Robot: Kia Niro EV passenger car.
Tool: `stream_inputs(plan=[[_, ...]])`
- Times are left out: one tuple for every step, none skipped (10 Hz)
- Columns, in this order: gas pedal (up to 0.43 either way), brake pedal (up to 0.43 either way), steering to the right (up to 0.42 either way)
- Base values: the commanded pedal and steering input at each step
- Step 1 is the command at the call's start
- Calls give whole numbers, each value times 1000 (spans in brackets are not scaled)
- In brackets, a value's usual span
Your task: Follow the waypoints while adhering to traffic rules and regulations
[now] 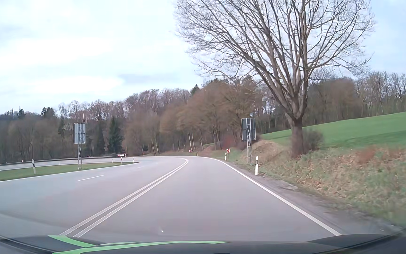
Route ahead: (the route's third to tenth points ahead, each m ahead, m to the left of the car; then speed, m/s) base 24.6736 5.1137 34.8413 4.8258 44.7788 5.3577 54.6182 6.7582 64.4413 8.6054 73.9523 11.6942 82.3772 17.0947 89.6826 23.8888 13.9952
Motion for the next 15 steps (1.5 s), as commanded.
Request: stream_inputs(plan=[[79,0,7],[79,0,6],[79,0,6],[79,0,5],[47,0,5],[0,0,5],[0,0,2],[0,0,-2],[0,0,-3],[0,0,-3],[0,0,-3],[0,0,-3],[0,0,-3],[0,0,-3],[0,0,-3]])
